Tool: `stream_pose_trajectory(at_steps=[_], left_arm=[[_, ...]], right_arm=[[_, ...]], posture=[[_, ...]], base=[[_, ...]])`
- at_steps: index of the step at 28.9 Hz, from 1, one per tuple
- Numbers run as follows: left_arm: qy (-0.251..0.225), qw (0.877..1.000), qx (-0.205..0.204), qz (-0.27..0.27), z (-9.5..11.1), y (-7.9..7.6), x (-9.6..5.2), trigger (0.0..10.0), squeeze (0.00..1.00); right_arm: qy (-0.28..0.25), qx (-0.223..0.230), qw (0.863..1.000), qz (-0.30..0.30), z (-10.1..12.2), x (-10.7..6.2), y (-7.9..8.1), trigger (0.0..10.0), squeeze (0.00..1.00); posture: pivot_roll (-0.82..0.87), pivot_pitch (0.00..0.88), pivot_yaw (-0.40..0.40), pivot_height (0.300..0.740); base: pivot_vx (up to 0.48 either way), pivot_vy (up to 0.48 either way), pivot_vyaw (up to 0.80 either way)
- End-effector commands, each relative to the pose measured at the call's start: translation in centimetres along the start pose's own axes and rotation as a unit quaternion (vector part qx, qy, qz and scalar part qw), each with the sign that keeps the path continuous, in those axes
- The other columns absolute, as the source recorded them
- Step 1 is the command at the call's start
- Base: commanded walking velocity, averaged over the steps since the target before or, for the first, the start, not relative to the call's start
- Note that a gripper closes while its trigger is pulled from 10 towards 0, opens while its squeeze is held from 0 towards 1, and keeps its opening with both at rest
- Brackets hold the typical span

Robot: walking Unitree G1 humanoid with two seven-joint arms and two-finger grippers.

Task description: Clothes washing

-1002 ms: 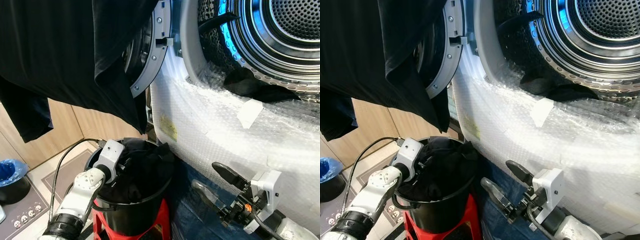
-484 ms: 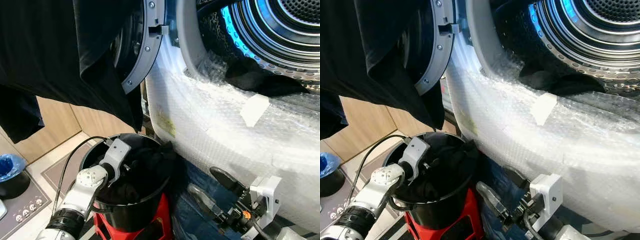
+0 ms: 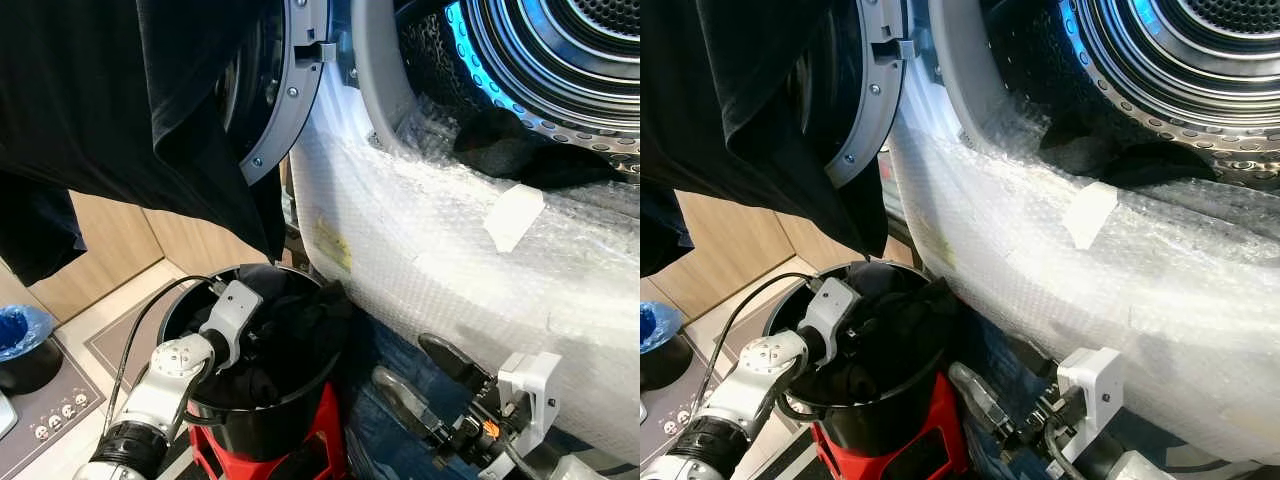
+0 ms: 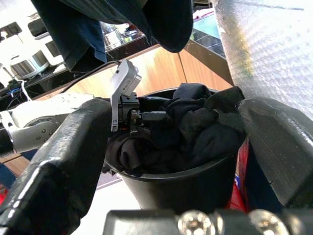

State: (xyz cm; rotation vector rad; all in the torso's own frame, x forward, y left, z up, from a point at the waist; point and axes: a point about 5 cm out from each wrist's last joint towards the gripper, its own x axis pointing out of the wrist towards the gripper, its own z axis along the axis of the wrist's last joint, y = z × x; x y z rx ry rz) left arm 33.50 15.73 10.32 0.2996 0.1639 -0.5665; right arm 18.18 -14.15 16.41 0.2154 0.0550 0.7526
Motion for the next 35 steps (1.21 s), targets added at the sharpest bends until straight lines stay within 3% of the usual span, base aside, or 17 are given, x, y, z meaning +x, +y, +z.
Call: stream_pose_trajectory(at_steps=[1,25,35], left_arm=[[-0.002,1.0,-0.002,-0.005,-0.2,0.0,-0.3,0.0,0.0],[-0.03,0.999,0.008,0.021,0.7,0.4,-1.5,0.0,0.0],[-0.05,0.997,0.0,0.05,1.1,-0.8,-3.2,0.0,0.0]], right_arm=[[-0.002,0.002,1.0,0.01,0.2,0.1,0.5,10.0,0.0],[-0.006,0.001,1.0,0.018,0.1,0.9,0.1,10.0,0.0],[-0.005,-0.007,0.999,0.033,0.2,1.6,-0.6,10.0,0.0]], posture=[[-0.16,0.123,0.053,0.74],[-0.14,0.094,0.046,0.74],[-0.11,0.055,0.036,0.74]], base=[[0.0,0.0,0.0],[0.0,0.0,0.0],[0.0,0.0,0.0]])
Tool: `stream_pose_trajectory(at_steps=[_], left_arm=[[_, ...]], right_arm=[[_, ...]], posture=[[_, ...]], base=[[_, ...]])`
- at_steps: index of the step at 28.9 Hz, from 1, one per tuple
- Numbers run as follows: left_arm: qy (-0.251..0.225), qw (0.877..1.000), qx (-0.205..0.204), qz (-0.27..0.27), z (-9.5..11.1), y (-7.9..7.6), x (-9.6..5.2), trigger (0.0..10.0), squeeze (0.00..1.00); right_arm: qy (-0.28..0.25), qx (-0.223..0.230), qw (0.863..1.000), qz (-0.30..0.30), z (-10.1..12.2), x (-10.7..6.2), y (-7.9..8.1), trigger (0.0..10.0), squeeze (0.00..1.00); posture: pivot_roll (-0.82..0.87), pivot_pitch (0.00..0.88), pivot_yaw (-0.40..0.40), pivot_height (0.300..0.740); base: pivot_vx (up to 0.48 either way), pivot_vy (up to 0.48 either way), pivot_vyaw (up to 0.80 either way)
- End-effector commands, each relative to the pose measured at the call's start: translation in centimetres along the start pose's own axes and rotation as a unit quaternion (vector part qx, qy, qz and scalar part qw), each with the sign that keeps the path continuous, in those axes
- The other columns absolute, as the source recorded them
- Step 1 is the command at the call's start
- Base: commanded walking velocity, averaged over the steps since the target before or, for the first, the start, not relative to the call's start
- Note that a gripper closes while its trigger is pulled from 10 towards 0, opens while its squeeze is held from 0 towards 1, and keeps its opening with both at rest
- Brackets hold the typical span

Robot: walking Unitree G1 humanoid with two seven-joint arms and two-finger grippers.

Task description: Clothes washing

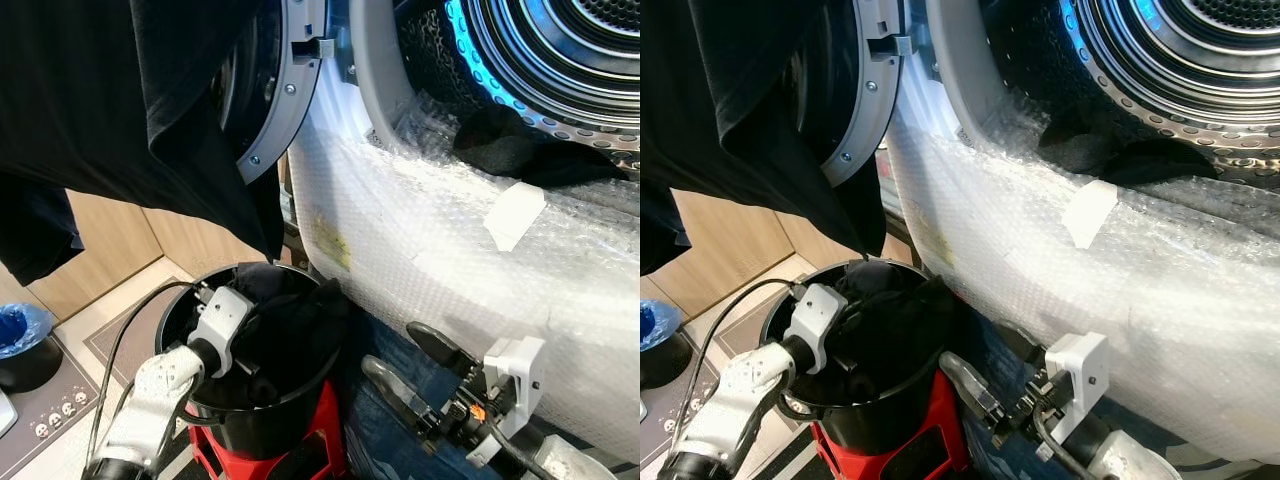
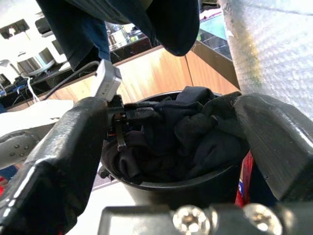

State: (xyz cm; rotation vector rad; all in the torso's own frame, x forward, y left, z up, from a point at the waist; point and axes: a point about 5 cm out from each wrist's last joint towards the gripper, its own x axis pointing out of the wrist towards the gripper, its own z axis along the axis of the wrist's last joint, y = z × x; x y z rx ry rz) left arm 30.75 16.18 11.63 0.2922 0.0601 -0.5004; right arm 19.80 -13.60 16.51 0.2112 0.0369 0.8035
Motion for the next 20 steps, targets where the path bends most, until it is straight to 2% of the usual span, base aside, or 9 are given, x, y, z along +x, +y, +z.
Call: stream_pose_trajectory(at_steps=[1,6,7,8,15,20], left_arm=[[-0.008,1.0,-0.001,0.012,0.4,0.0,-0.4,0.0,0.0],[-0.014,0.999,0.025,0.027,1.2,-0.5,-1.1,0.0,0.0],[-0.018,0.999,0.036,0.037,1.5,-0.4,-1.3,1.8,0.0],[-0.025,0.997,0.056,0.051,2.3,-0.5,-1.5,10.0,0.0],[-0.063,0.99,0.095,0.087,4.6,-1.0,-2.2,10.0,0.0],[-0.085,0.988,0.09,0.095,6.0,-1.5,-2.3,10.0,0.0]], right_arm=[[-0.001,-0.002,1.0,0.009,0.0,0.2,0.0,10.0,0.0],[-0.001,-0.003,1.0,0.019,-0.1,0.6,-0.1,10.0,0.0],[-0.001,-0.002,1.0,0.023,-0.1,0.7,-0.1,10.0,0.0],[0.0,-0.002,1.0,0.028,-0.3,0.9,-0.2,10.0,0.0],[0.003,-0.002,0.999,0.034,-0.6,1.1,-0.6,10.0,0.0],[0.006,-0.004,0.999,0.037,-0.8,1.2,-1.0,10.0,0.0]], posture=[[-0.1,0.05,0.034,0.74],[-0.09,0.038,0.03,0.74],[-0.08,0.03,0.029,0.74],[-0.08,0.018,0.027,0.74],[-0.07,0.0,0.024,0.74],[-0.05,0.0,0.02,0.74]], base=[[0.0,0.0,0.0],[0.0,0.0,0.0],[0.0,0.0,0.0],[0.0,0.0,0.0],[0.0,0.0,0.0],[0.0,0.0,0.0]])
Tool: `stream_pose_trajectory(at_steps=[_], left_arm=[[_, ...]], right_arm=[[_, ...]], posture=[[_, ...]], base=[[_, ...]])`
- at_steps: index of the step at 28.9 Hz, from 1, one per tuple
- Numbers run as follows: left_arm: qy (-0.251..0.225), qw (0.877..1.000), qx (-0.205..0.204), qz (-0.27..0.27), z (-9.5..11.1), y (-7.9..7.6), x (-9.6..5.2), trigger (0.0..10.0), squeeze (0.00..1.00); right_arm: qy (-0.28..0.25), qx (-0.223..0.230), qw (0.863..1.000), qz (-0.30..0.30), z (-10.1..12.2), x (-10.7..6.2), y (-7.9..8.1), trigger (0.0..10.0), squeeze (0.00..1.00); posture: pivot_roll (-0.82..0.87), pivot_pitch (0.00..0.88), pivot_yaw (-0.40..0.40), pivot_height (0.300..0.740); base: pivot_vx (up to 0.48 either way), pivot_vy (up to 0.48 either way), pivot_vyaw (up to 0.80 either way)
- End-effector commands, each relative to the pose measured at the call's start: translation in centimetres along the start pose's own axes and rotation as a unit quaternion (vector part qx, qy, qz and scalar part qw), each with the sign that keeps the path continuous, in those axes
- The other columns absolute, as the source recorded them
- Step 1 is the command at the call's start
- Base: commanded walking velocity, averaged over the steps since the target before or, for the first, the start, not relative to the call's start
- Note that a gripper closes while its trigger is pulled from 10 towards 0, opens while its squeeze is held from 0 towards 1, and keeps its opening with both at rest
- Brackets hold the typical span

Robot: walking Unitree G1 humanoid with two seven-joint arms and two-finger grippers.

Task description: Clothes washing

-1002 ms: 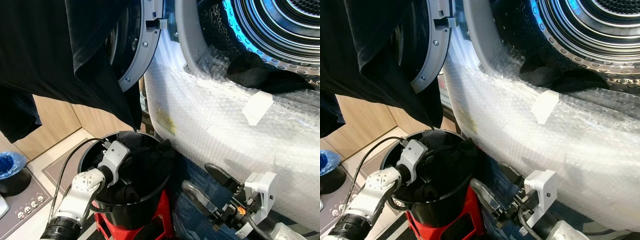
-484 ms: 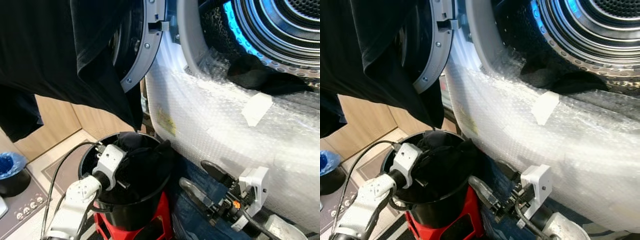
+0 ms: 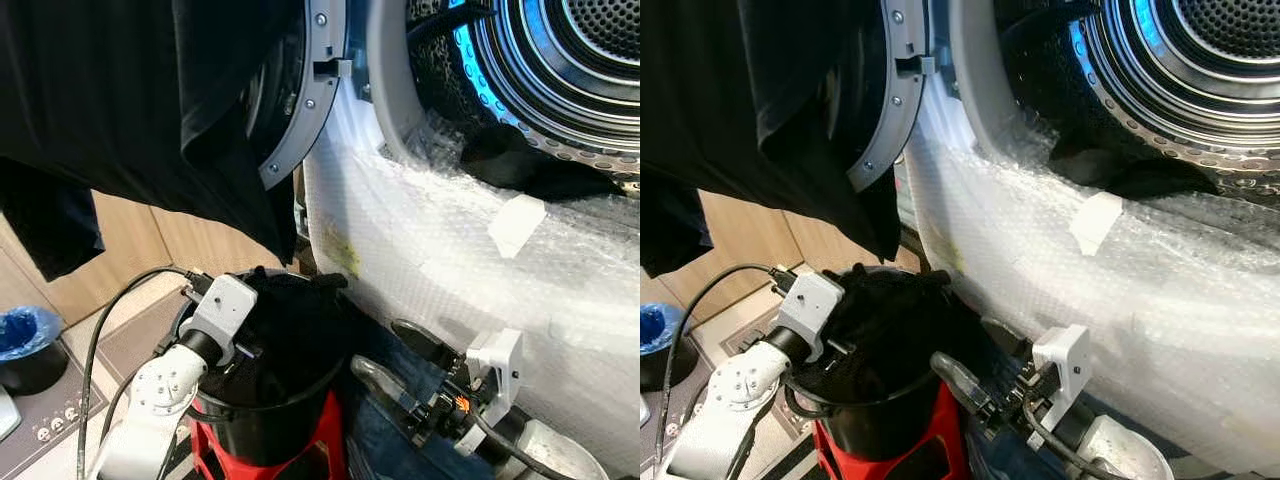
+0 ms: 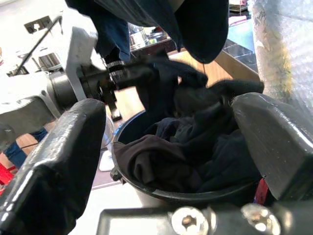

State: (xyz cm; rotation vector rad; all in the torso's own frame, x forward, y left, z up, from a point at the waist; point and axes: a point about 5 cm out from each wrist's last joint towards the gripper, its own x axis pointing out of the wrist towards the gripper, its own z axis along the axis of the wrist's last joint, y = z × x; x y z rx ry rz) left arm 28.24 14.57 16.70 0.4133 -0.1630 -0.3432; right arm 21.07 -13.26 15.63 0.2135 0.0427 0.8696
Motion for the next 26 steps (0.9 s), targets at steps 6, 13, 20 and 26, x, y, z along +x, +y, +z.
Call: stream_pose_trajectory(at_steps=[6,13,20,26], left_arm=[[-0.039,0.998,-0.016,-0.041,2.6,-2.4,0.6,10.0,0.0],[-0.07,0.993,-0.033,-0.086,4.0,-4.3,1.4,10.0,0.0],[-0.094,0.988,-0.064,-0.107,5.4,-5.1,2.4,10.0,0.0],[-0.099,0.982,-0.105,-0.124,5.7,-6.2,2.6,10.0,0.0]], right_arm=[[0.02,-0.014,1.0,-0.009,-0.5,0.4,-1.2,10.0,0.0],[0.077,-0.046,0.992,-0.088,-2.0,0.1,-3.3,10.0,0.0],[0.083,-0.047,0.976,-0.196,-3.0,-0.6,-6.1,10.0,0.0],[0.072,-0.034,0.973,-0.216,-3.3,-0.4,-6.5,10.0,0.0]], posture=[[-0.05,0.0,0.014,0.74],[-0.06,0.0,0.018,0.74],[-0.08,0.0,0.027,0.74],[-0.09,0.0,0.031,0.74]], base=[[0.0,0.0,0.0],[0.0,0.0,0.0],[0.0,0.0,0.0],[0.0,0.0,0.0]])
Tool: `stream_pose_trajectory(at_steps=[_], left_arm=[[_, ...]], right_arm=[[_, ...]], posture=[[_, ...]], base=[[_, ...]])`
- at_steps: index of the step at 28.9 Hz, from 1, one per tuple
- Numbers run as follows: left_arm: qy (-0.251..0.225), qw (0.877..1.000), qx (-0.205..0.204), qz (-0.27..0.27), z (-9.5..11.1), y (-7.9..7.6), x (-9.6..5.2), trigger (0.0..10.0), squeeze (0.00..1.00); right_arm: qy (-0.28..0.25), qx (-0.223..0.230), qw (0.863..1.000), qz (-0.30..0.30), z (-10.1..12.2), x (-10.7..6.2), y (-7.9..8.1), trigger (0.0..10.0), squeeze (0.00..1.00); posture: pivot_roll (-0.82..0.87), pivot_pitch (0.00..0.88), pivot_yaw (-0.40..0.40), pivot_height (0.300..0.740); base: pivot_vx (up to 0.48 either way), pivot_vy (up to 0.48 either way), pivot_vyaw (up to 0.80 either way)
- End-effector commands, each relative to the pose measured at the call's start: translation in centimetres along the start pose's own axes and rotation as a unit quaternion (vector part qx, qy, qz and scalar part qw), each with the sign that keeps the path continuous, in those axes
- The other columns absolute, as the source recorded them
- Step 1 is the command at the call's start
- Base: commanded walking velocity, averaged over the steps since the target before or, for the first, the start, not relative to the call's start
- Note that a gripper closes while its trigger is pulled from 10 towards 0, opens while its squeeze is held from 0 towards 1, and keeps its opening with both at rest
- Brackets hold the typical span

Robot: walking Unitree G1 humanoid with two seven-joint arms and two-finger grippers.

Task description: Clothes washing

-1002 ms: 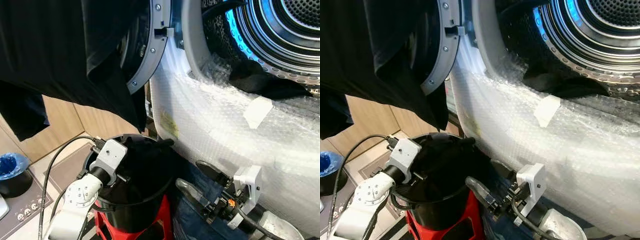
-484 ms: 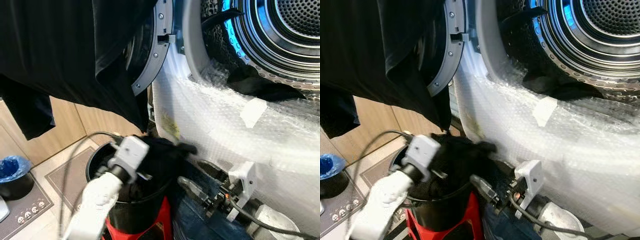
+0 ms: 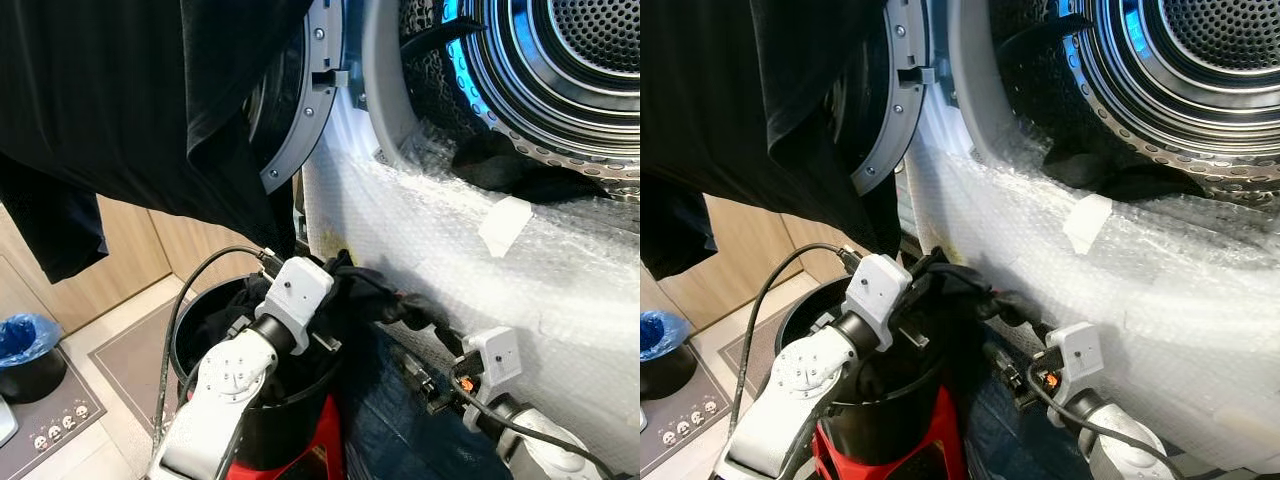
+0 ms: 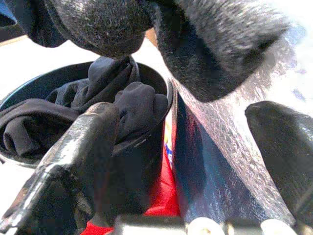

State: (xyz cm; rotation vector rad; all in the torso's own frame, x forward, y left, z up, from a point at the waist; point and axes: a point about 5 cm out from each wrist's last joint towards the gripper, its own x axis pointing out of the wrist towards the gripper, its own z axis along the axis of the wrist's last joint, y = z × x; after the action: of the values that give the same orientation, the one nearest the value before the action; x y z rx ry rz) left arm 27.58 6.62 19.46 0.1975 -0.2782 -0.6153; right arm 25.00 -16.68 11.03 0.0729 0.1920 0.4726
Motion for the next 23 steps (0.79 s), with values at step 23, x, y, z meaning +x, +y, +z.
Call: stream_pose_trajectory(at_steps=[23], left_arm=[[-0.005,0.991,-0.134,-0.025,-0.1,-2.7,1.5,10.0,0.0]], right_arm=[[-0.125,0.07,0.988,0.049,2.4,-0.3,1.6,7.5,0.0]], posture=[[-0.12,0.0,0.039,0.74]], base=[[0.0,0.0,0.0]])
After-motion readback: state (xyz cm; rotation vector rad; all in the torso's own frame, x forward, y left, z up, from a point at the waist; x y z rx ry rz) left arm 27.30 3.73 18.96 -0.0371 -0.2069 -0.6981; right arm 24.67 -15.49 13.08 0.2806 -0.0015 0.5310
